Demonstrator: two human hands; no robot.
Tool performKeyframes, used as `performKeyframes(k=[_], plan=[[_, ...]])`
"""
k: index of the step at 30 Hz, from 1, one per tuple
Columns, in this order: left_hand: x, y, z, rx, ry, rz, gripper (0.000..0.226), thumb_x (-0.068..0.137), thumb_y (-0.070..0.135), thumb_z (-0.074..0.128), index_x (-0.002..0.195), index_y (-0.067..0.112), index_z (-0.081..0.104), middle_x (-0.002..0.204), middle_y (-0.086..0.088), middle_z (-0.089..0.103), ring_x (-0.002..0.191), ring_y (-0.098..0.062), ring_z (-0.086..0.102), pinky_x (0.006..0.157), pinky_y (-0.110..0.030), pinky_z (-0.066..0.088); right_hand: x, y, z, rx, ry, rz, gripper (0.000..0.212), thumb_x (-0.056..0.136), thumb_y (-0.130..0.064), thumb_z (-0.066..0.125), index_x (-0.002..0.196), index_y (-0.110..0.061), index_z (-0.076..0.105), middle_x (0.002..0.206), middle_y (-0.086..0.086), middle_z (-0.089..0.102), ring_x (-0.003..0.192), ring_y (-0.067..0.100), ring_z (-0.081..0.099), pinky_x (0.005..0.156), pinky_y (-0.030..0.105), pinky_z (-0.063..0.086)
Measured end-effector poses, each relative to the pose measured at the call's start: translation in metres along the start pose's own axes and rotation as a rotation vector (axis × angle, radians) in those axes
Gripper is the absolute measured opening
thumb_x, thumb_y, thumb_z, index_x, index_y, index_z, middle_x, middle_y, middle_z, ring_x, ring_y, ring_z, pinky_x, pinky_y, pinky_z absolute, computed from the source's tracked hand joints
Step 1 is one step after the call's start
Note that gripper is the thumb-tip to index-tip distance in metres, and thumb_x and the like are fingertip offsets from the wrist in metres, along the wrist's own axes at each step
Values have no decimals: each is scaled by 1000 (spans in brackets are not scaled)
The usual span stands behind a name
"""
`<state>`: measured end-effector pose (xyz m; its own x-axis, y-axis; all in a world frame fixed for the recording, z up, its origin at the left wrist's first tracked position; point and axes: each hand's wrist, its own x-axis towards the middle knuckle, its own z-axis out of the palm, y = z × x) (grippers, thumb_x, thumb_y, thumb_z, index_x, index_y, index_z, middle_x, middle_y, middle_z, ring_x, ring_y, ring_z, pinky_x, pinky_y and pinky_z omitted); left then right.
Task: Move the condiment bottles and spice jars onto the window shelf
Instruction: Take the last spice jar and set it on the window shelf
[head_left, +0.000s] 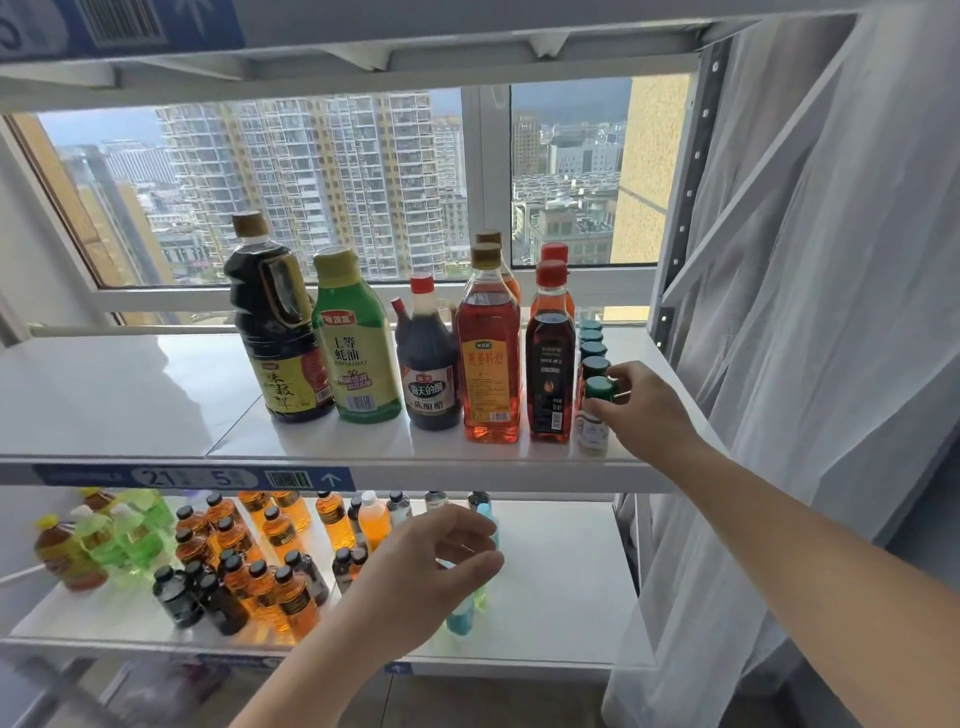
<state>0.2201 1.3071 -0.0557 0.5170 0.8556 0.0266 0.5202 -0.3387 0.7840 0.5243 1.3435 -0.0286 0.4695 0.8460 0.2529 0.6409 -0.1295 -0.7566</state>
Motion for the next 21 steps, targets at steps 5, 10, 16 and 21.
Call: performKeyframes(k=[5, 10, 16, 21], plan=[[-8, -2, 3, 10, -13, -19, 17, 91, 41, 72, 107, 41, 66, 96, 25, 72, 93, 9, 66, 82, -12, 55, -10, 7, 0, -6, 46, 9, 65, 87, -36, 80, 137, -9, 50, 121, 8, 61, 102, 22, 64, 83, 35, 54], [-20, -7, 6, -9, -43, -20, 18, 92, 40, 72, 109, 39, 68, 97, 21, 74, 93, 9, 66, 76, -7, 52, -35, 12, 3, -2, 77, 19, 63, 88, -33, 79, 138, -8, 50, 124, 10, 58, 100, 18, 60, 86, 31, 50], [-34, -16, 11, 21, -110, -11, 17, 90, 47, 71, 107, 44, 67, 98, 29, 72, 94, 7, 67, 89, -23, 58, -73, 21, 7, -23, 57, 91, 54, 89, -29, 75, 134, -10, 53, 124, 7, 56, 100, 17, 60, 86, 30, 48], [-50, -22, 9, 17, -144, 13, 17, 90, 46, 71, 107, 43, 67, 98, 30, 72, 94, 7, 68, 89, -24, 58, -104, 31, 12, -43, 37, 129, 46, 90, -26, 74, 130, -12, 56, 120, 5, 60, 102, 18, 60, 85, 28, 44]])
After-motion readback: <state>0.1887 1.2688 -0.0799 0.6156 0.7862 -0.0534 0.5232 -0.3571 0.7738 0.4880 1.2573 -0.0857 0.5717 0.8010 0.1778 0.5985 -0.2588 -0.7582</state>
